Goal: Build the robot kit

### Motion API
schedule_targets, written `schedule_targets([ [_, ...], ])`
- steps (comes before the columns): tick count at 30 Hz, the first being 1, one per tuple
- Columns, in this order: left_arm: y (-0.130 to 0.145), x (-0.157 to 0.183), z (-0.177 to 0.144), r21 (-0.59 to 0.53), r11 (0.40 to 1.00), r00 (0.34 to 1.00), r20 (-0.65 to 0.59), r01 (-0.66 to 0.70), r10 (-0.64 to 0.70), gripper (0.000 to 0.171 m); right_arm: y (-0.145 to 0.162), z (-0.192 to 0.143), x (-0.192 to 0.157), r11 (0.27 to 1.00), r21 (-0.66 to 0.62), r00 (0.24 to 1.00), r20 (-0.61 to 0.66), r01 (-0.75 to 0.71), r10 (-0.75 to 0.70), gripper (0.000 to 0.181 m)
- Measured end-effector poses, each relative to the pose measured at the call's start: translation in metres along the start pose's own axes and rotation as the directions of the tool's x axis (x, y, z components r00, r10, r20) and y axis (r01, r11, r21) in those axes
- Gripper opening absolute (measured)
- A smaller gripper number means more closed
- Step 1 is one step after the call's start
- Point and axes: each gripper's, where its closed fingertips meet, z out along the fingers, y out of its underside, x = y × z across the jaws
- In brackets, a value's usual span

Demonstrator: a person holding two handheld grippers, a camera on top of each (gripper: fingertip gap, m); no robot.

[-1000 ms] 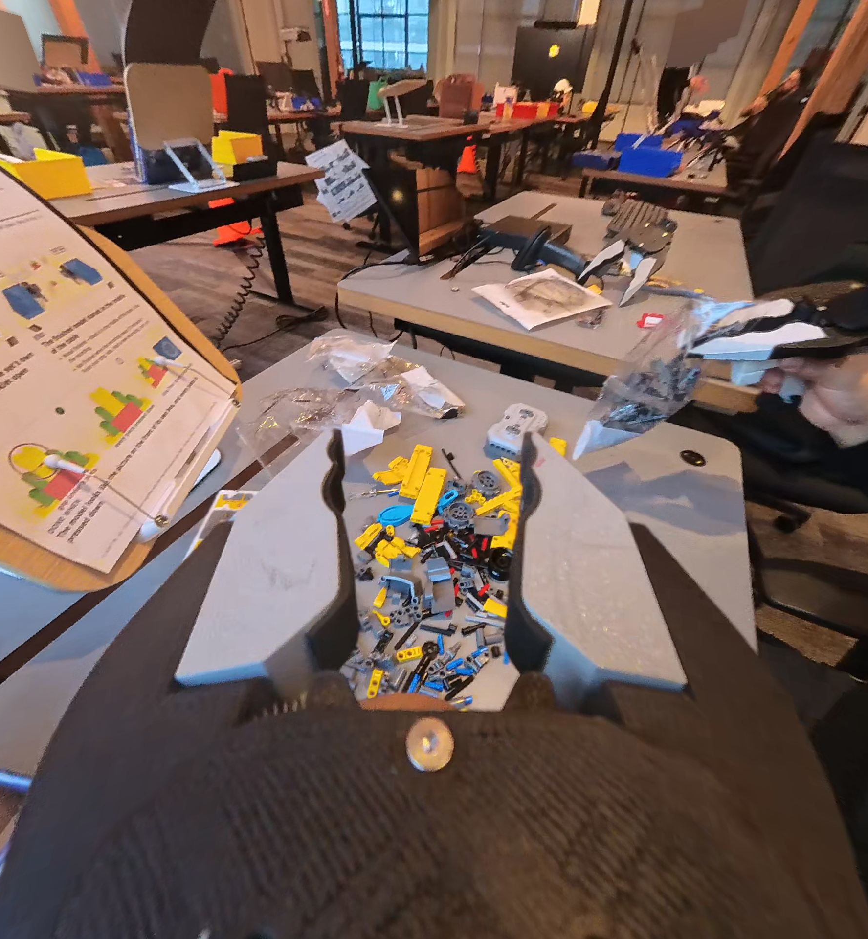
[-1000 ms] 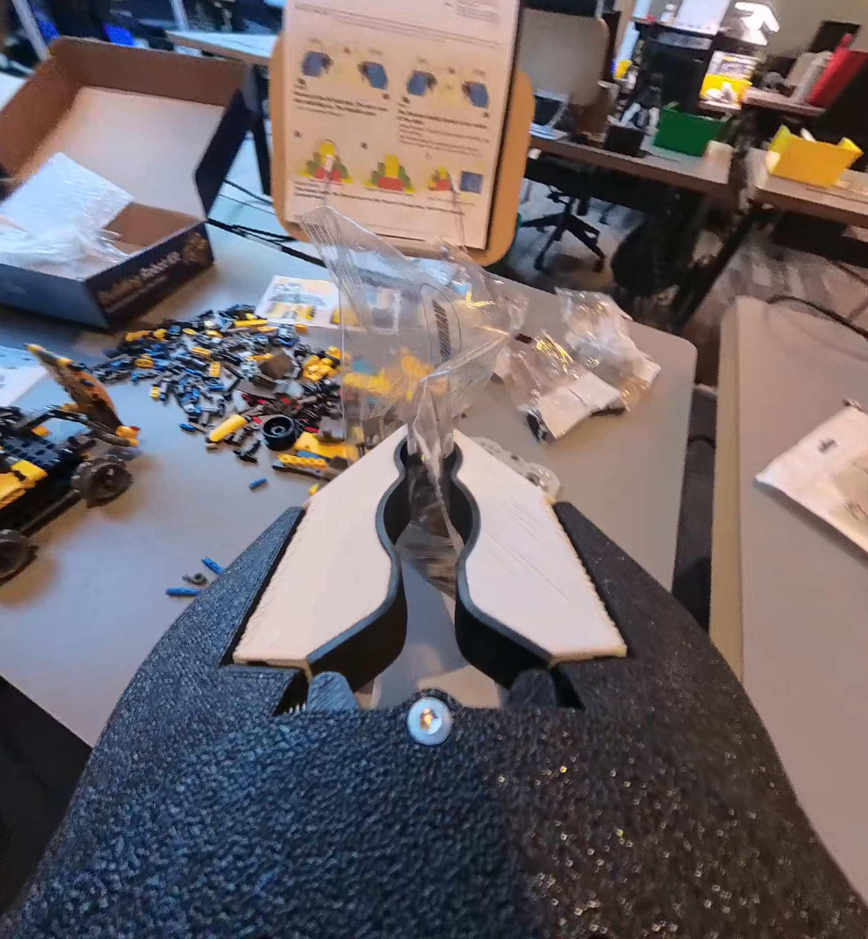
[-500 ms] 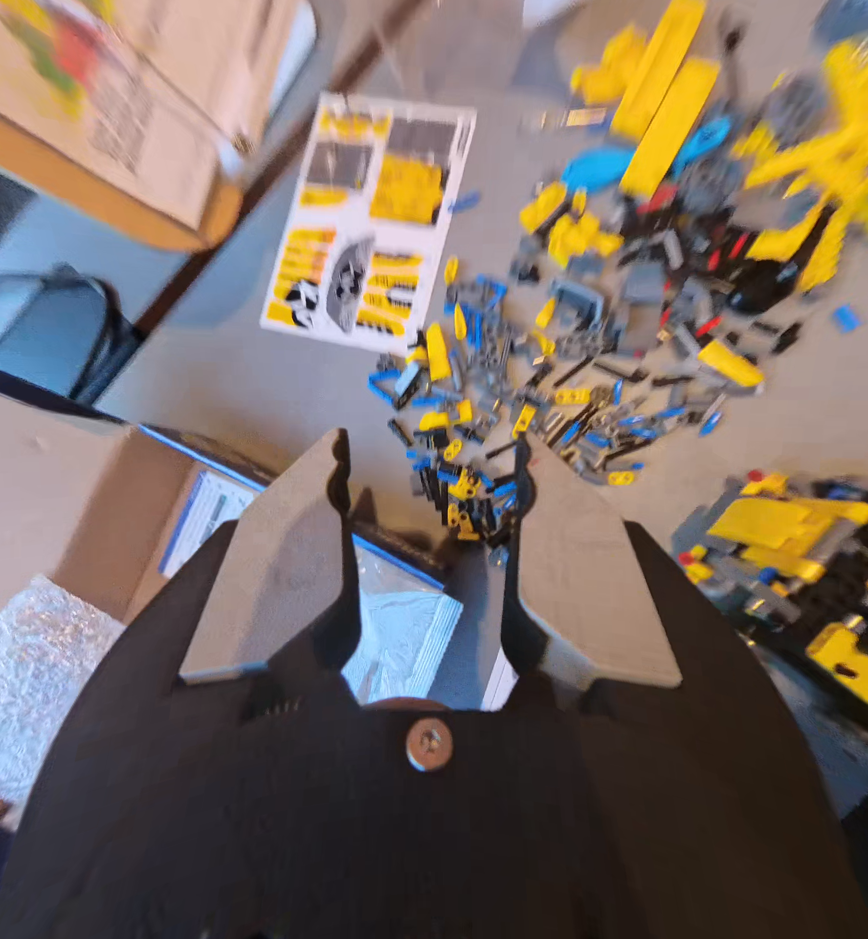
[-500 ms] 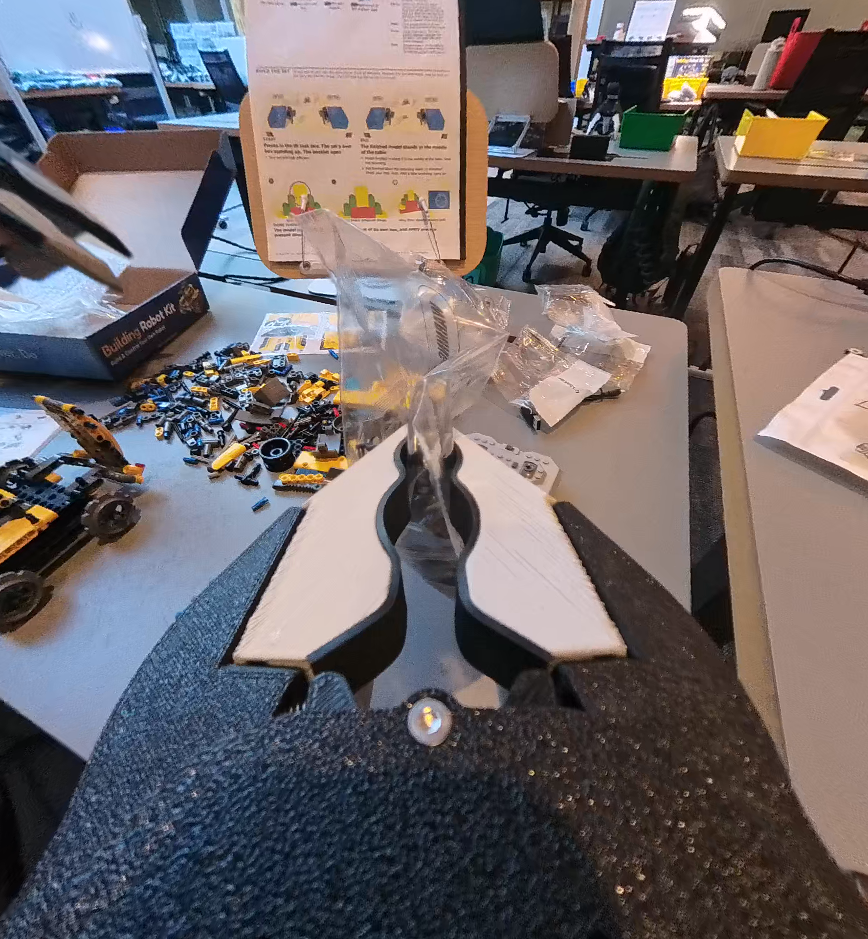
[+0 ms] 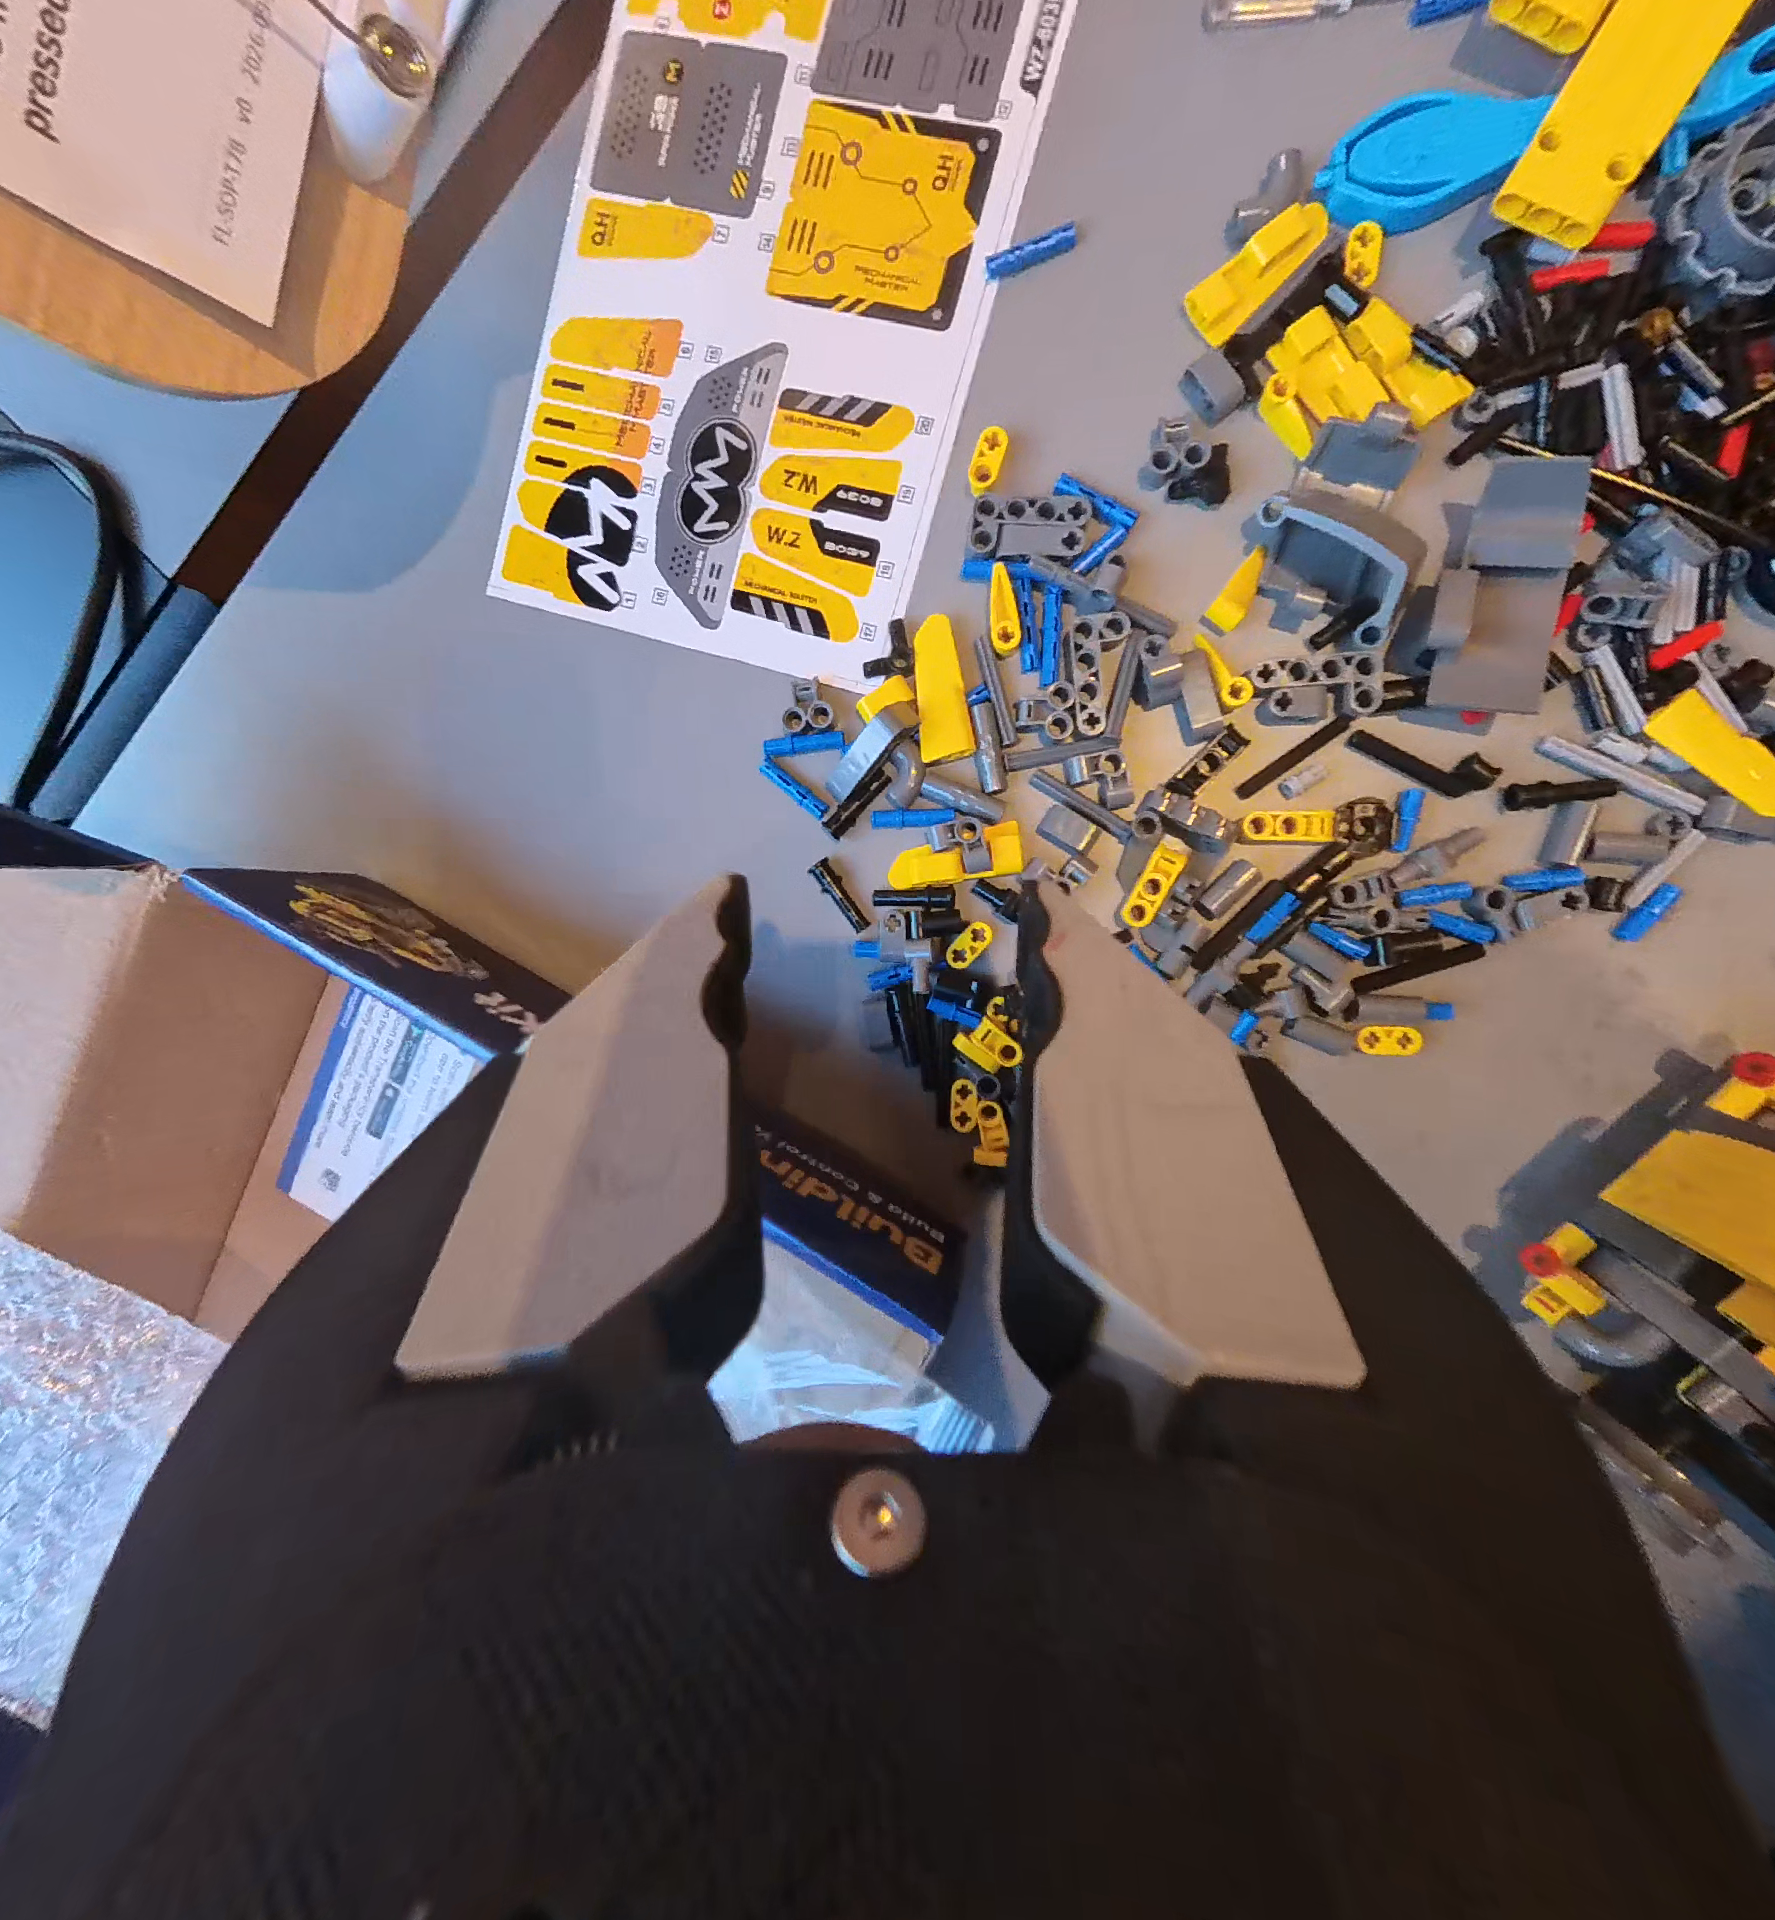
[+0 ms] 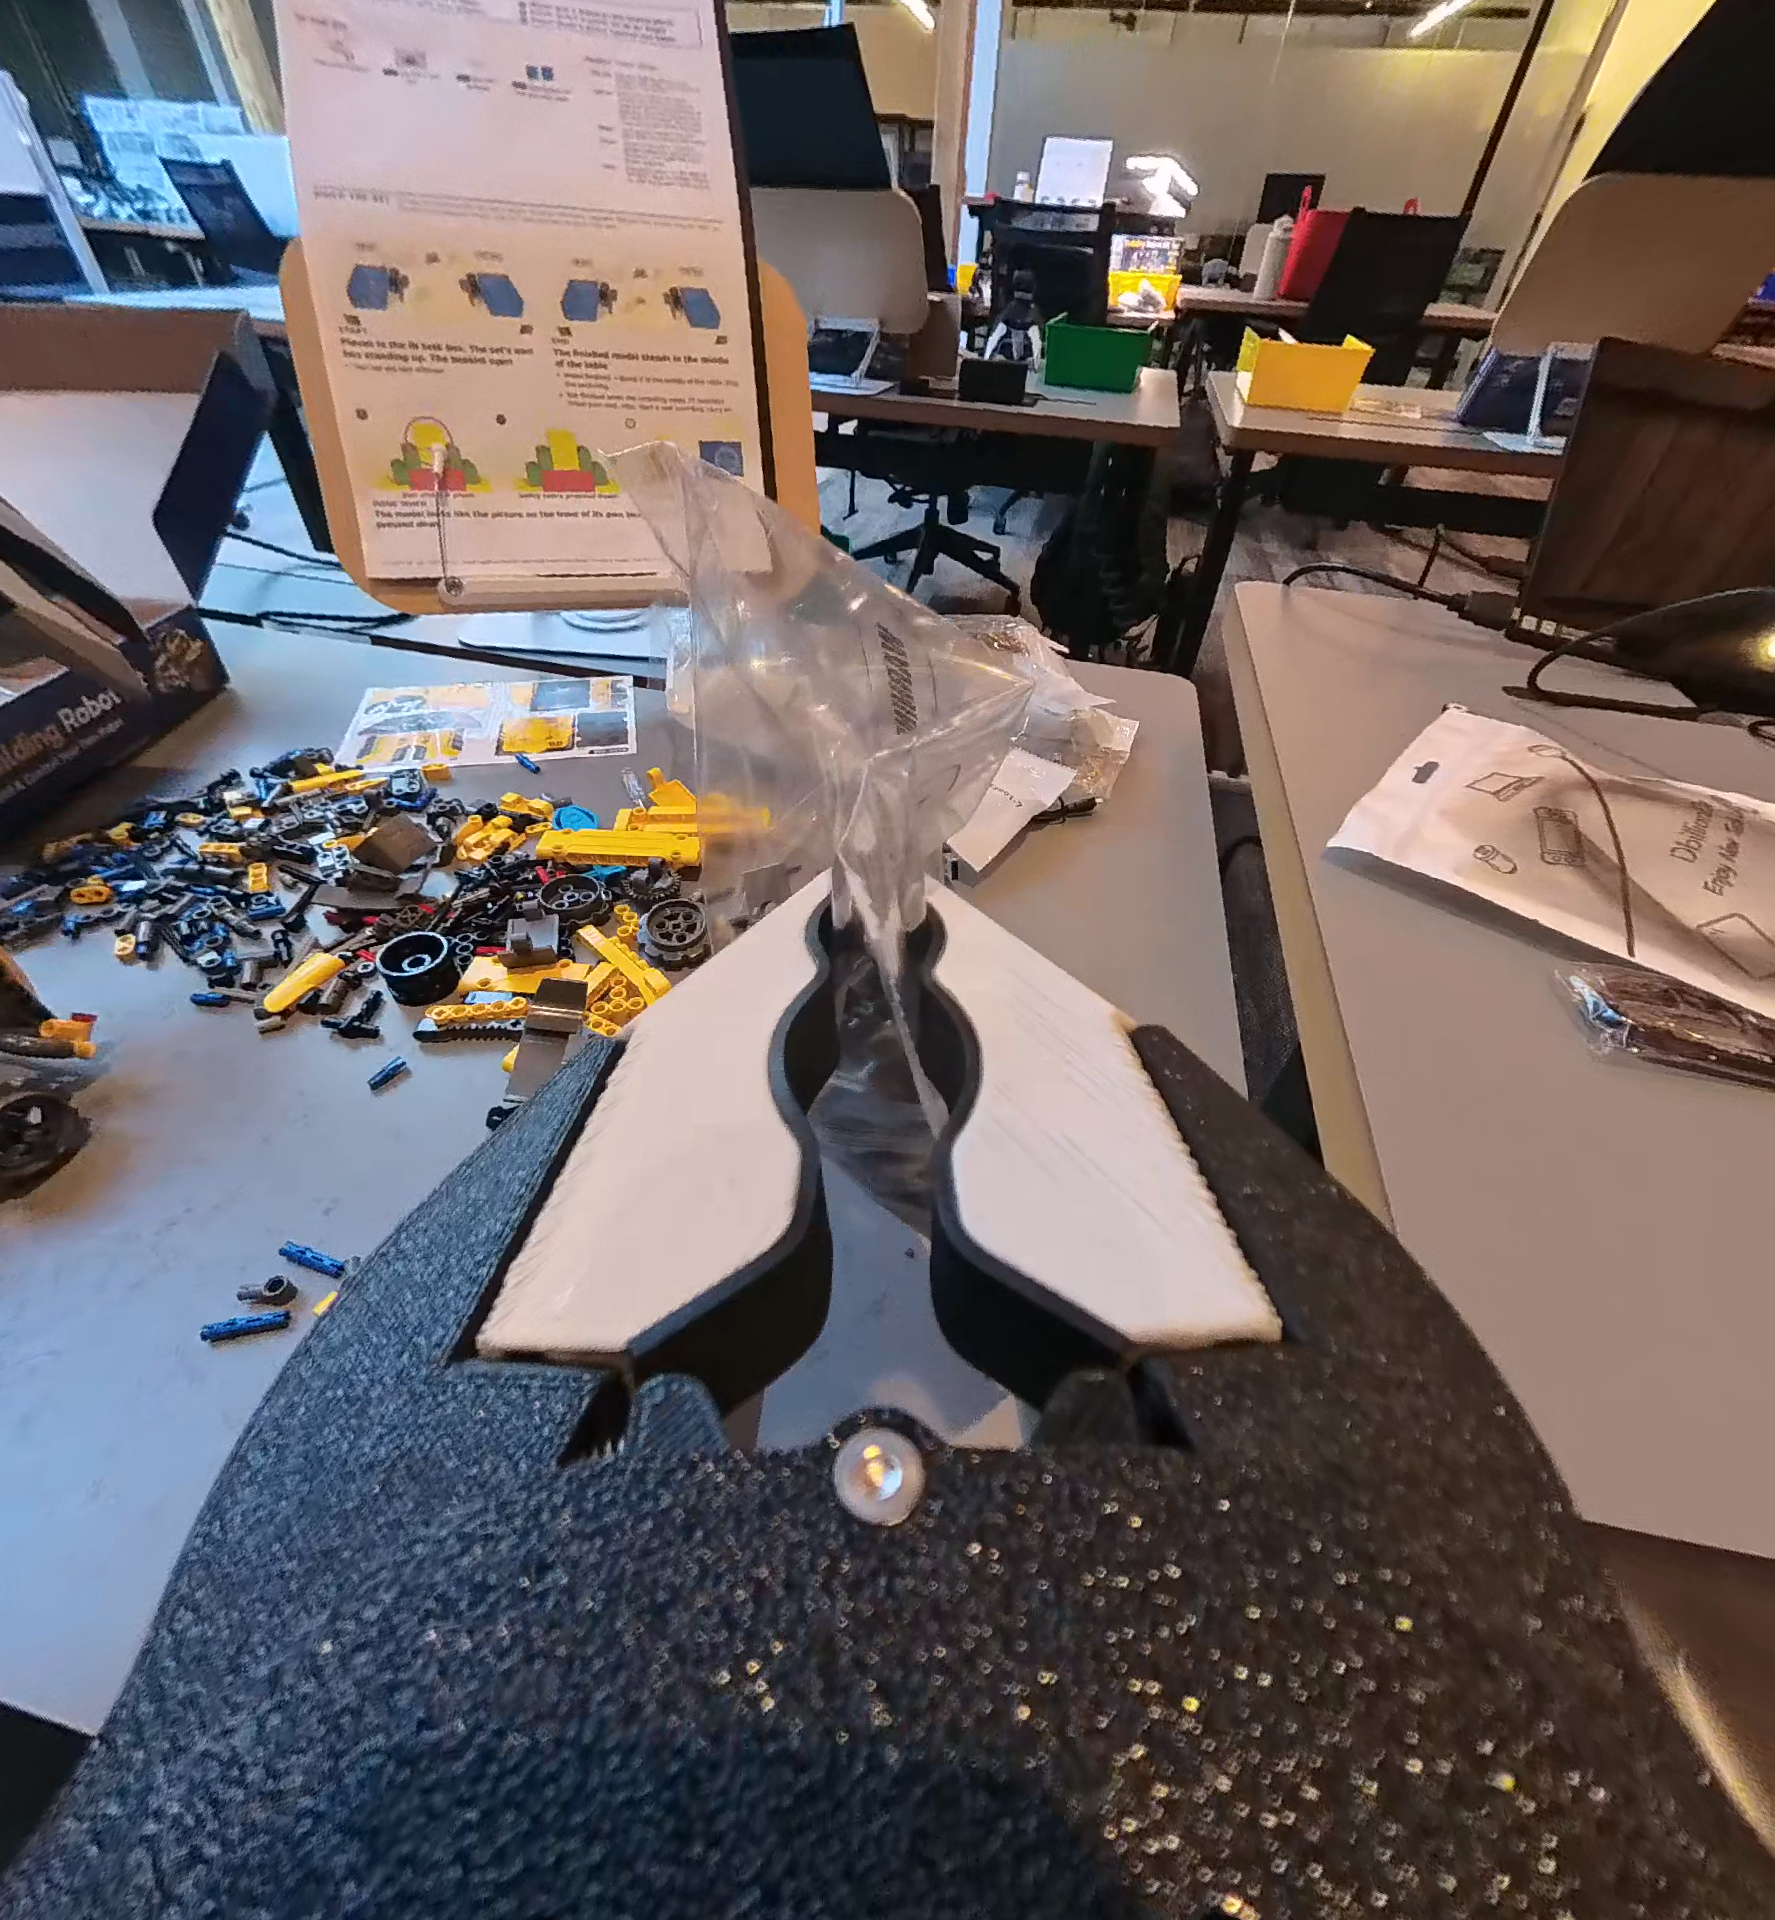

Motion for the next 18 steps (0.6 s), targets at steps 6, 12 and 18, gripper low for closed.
schedule_targets([
  [6,0.009,0.016,0.006,-0.054,0.997,0.997,-0.065,-0.056,0.053,0.052,-0.011,-0.002,0.002,0.998,0.052,0.999,0.017,-0.046,0.045,0.006],
  [12,0.028,0.030,0.014,-0.149,0.983,0.985,-0.146,-0.109,0.087,0.039,-0.020,-0.003,-0.001,0.993,0.116,1.000,0.001,-0.023,0.023,0.006],
  [18,0.040,0.052,0.025,-0.216,0.952,0.962,-0.216,-0.215,0.168,0.038,-0.024,0.000,-0.004,0.989,0.143,1.000,-0.005,-0.025,0.026,0.006],
])
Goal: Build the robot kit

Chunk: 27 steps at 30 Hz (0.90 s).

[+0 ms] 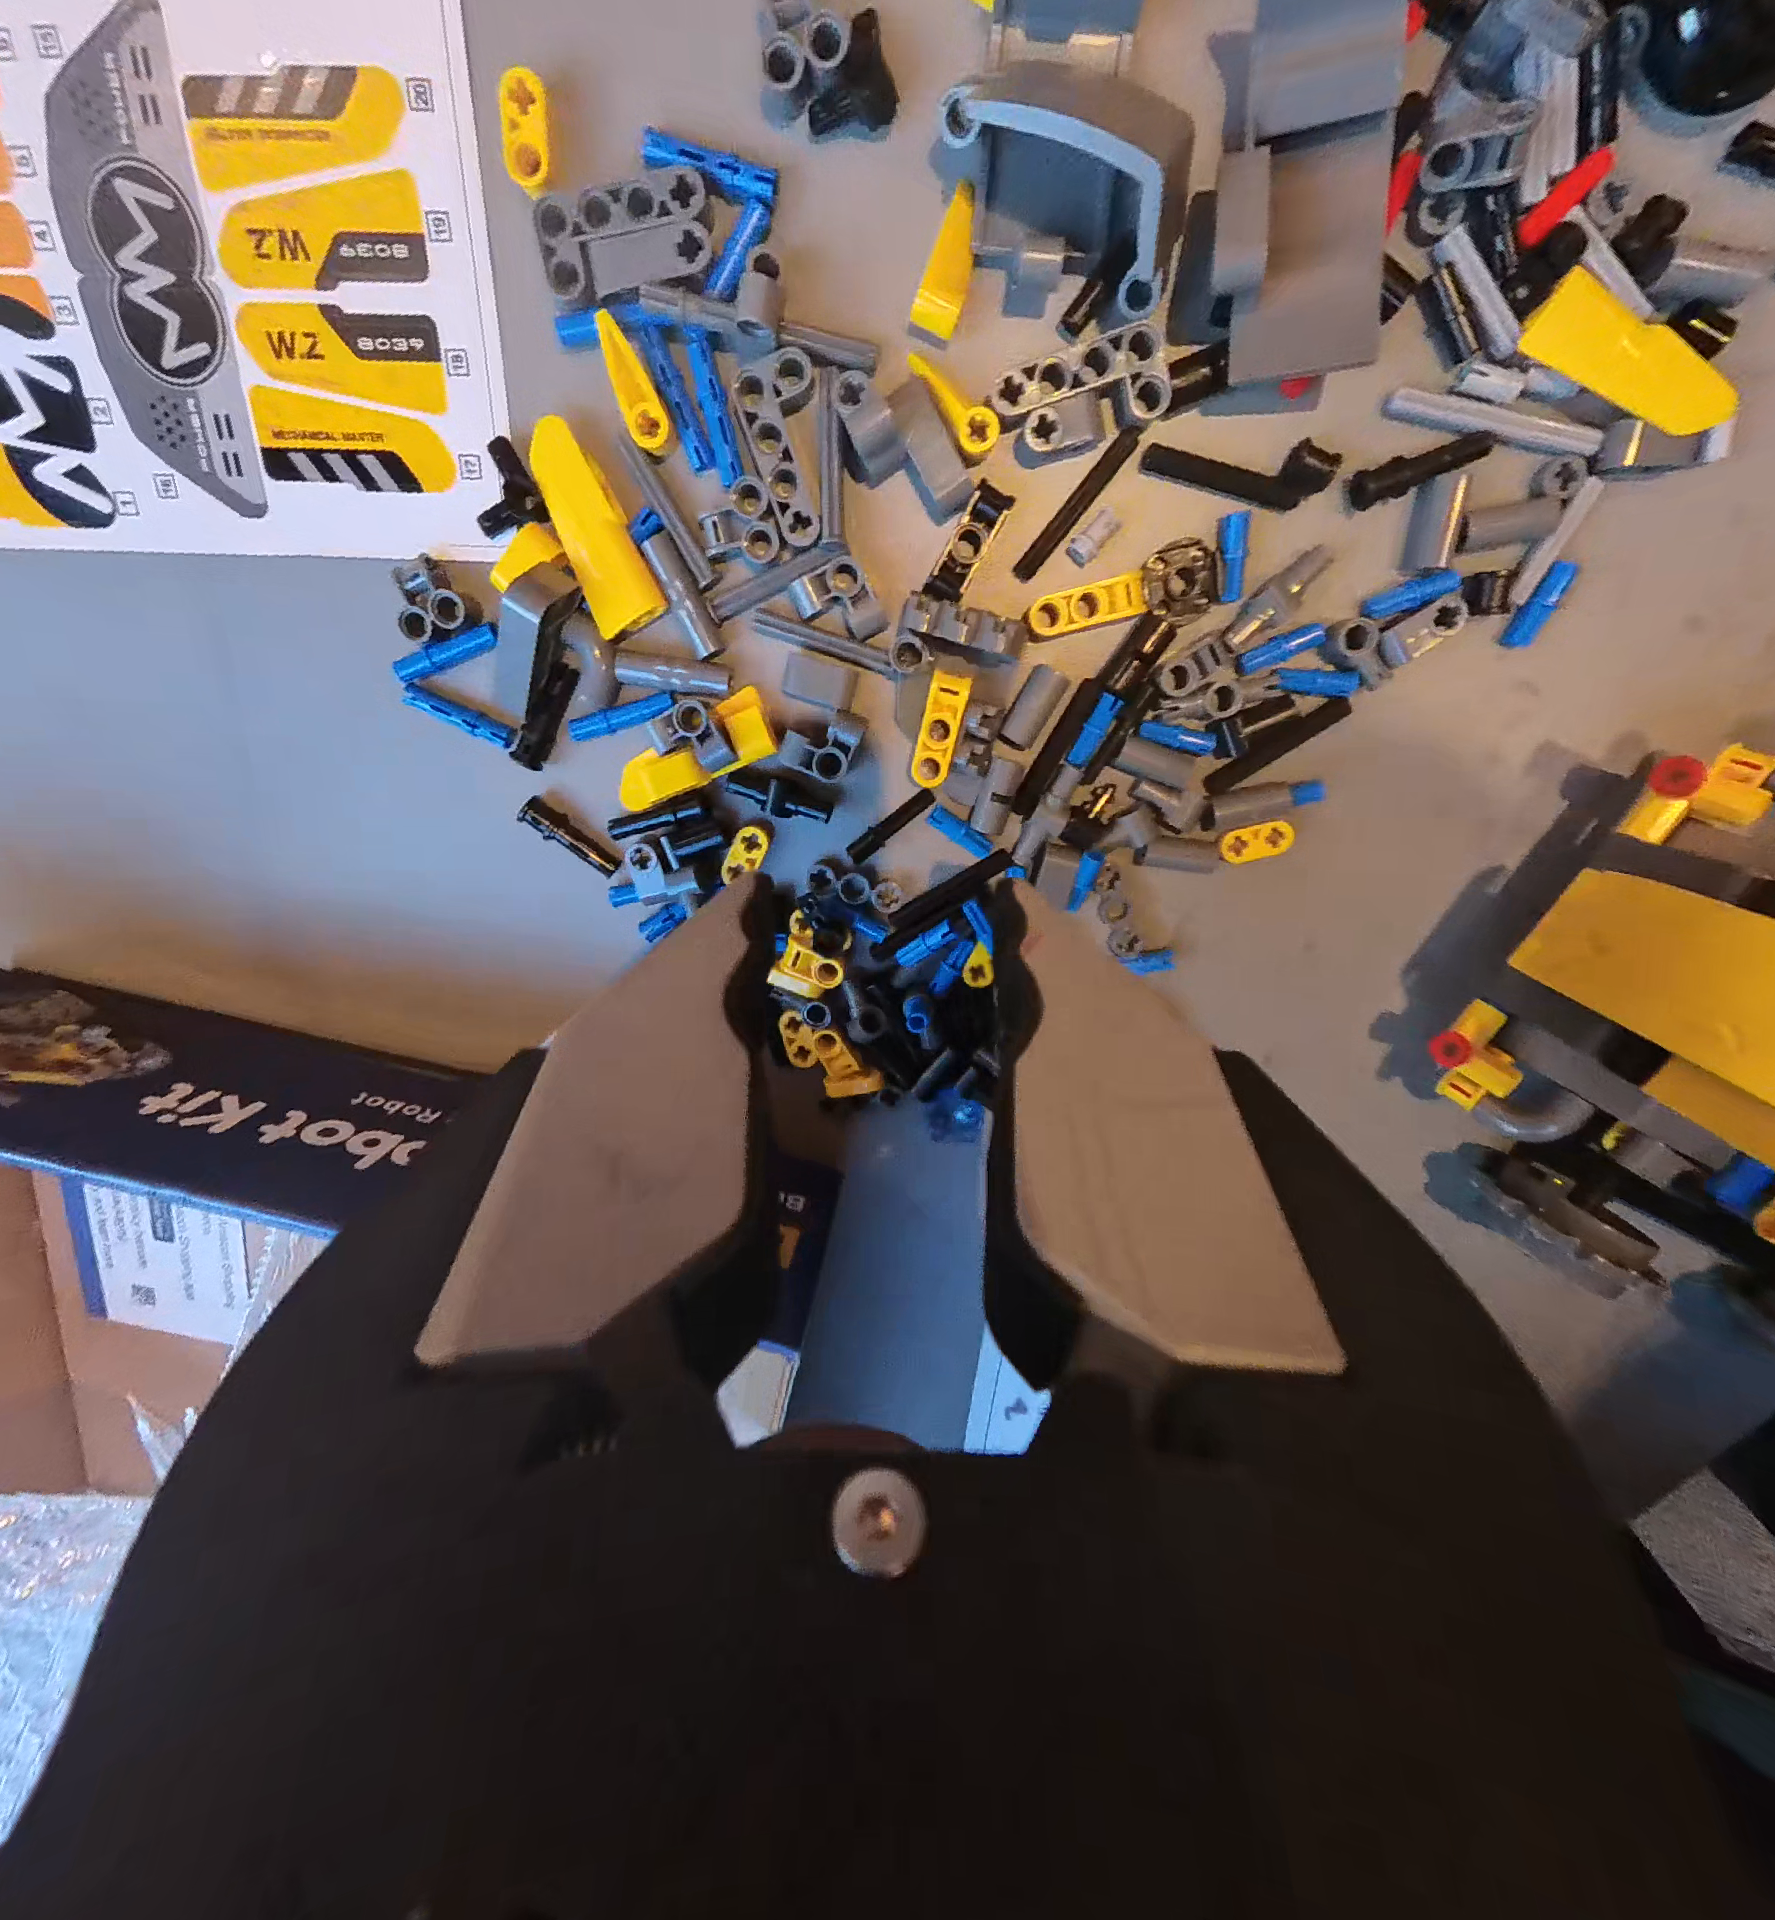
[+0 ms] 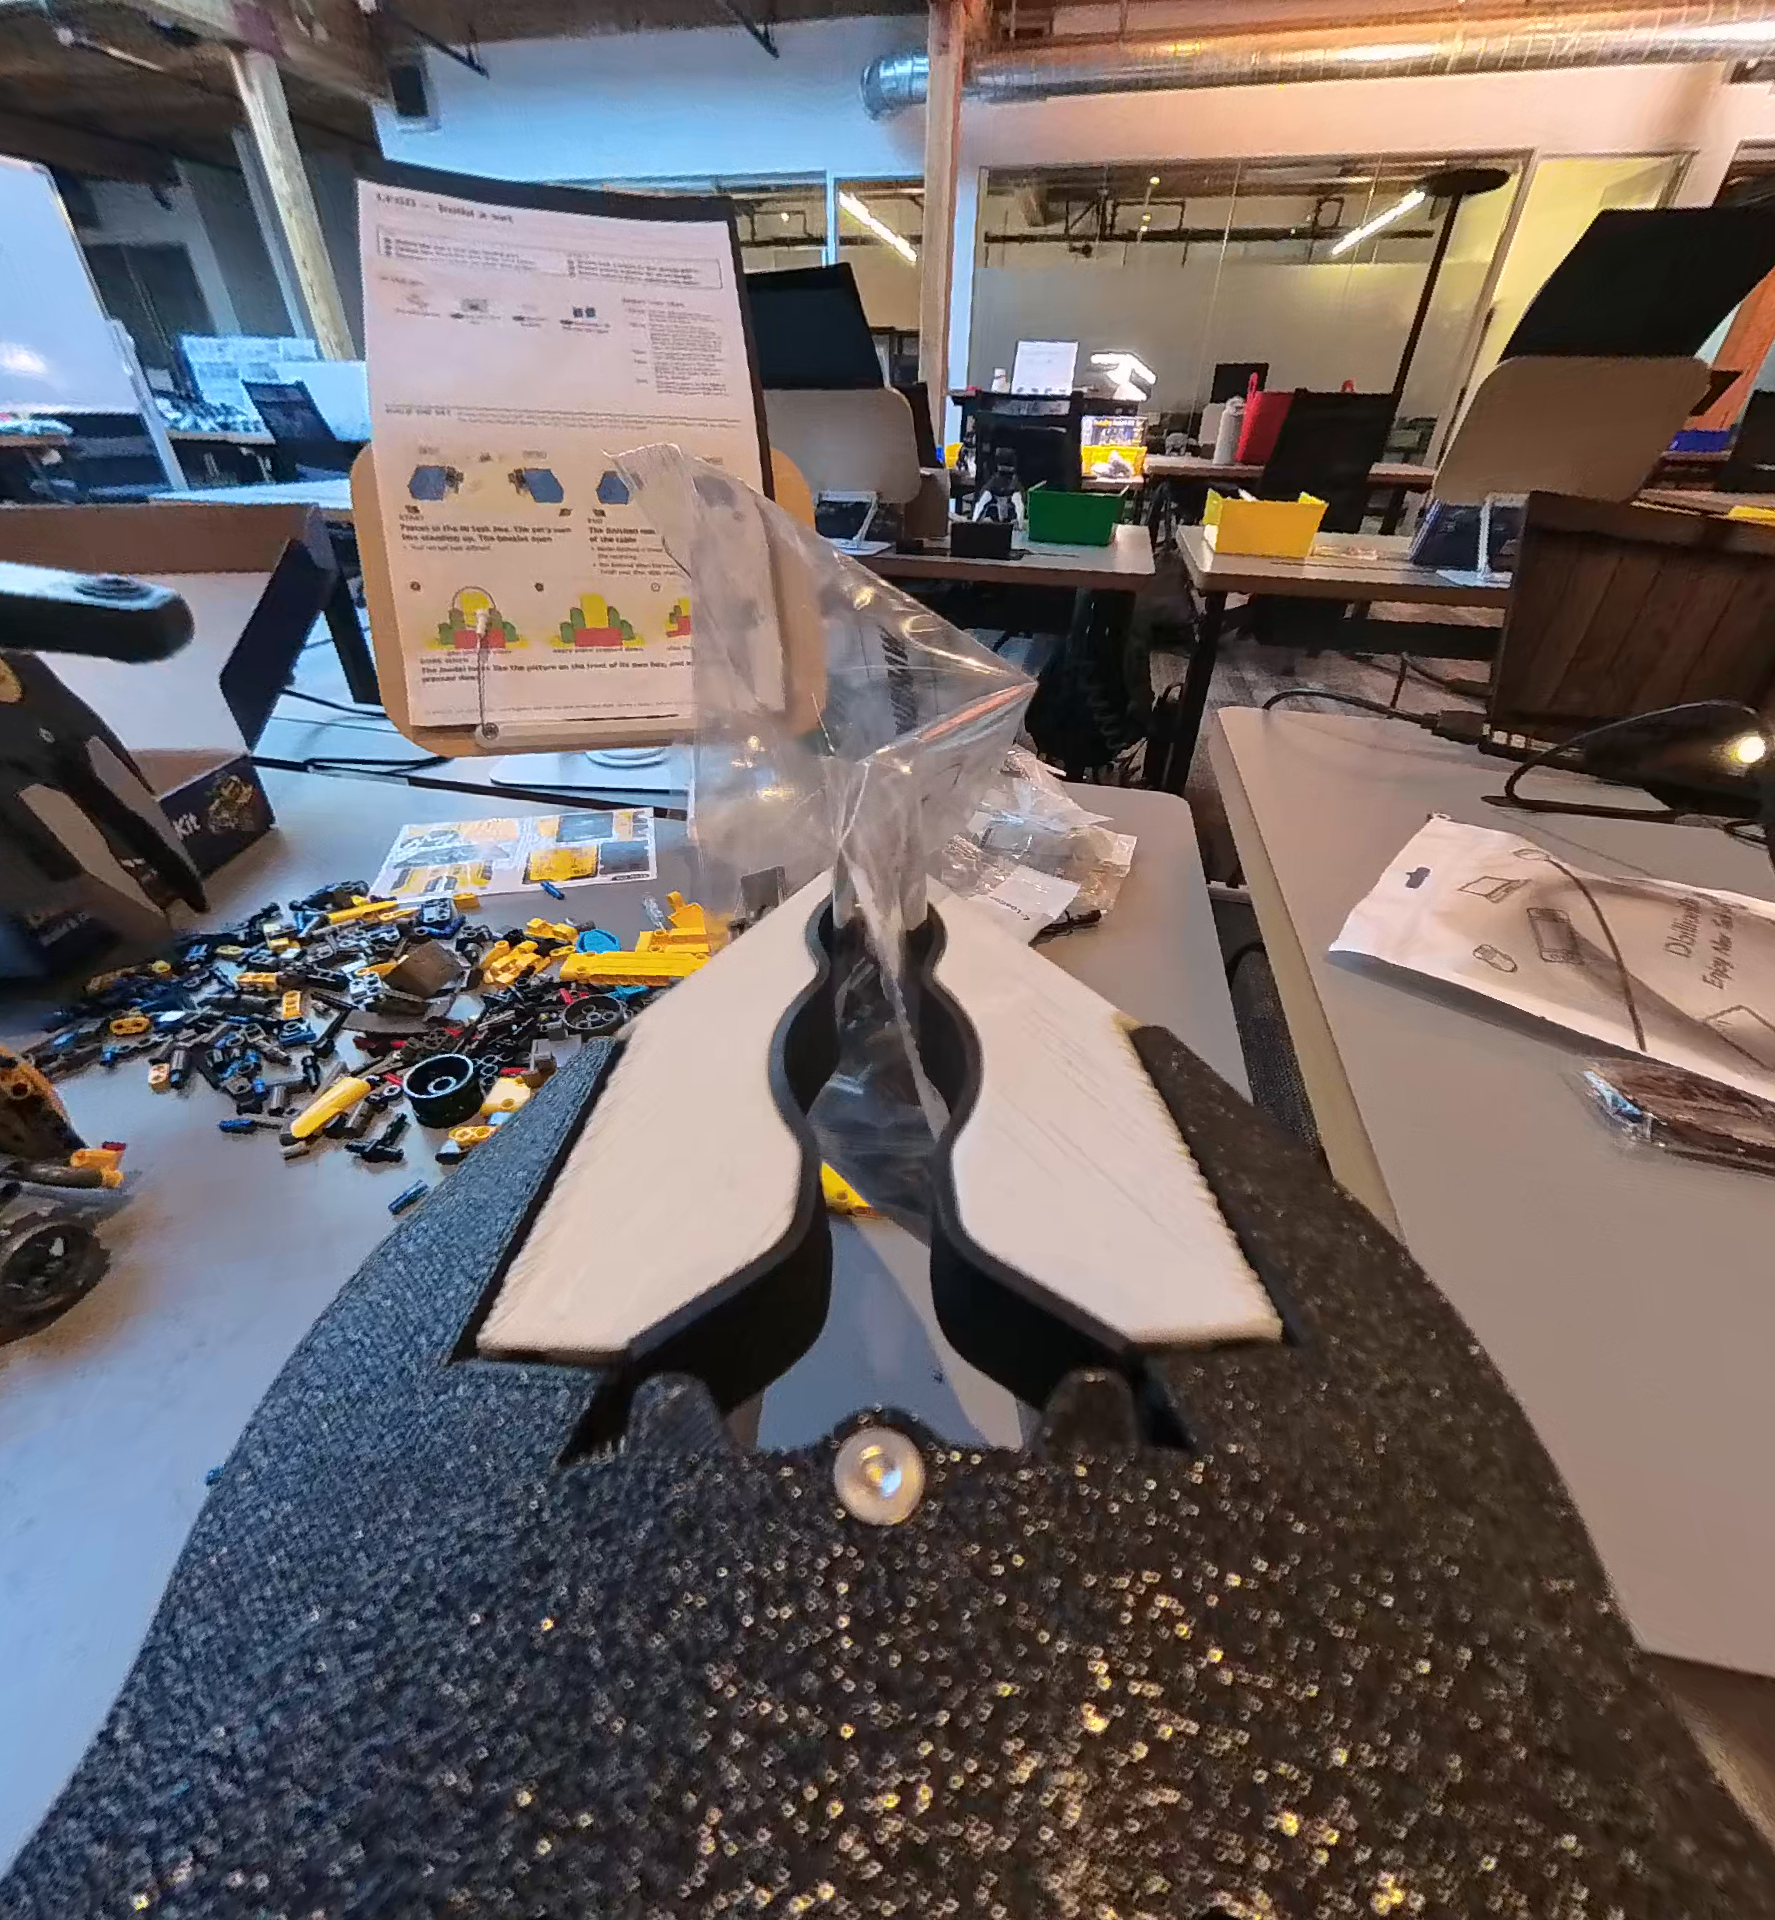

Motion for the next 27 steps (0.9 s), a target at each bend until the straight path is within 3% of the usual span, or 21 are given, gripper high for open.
schedule_targets([
  [9,-0.004,-0.021,-0.003,0.024,0.997,0.995,0.076,0.069,-0.071,0.032,0.002,0.004,0.000,1.000,-0.005,1.000,0.012,-0.011,0.011,0.006],
  [12,-0.022,-0.024,-0.014,0.124,0.991,0.991,0.118,0.050,-0.065,0.021,0.000,0.004,-0.001,1.000,-0.001,1.000,0.012,-0.007,0.007,0.006],
  [16,-0.040,-0.043,-0.025,0.248,0.957,0.972,0.136,0.151,-0.189,0.013,0.005,0.005,0.006,1.000,-0.028,1.000,-0.027,0.006,-0.007,0.006],
  [21,-0.052,-0.012,0.000,0.183,0.979,0.993,0.067,0.086,-0.100,0.011,0.009,0.005,0.010,0.999,-0.054,0.999,-0.036,-0.009,0.007,0.006],
  [27,-0.038,0.032,0.008,0.104,0.994,0.991,-0.126,-0.023,0.036,0.011,0.012,0.005,0.004,0.997,-0.073,1.000,-0.011,0.015,-0.016,0.006],
])
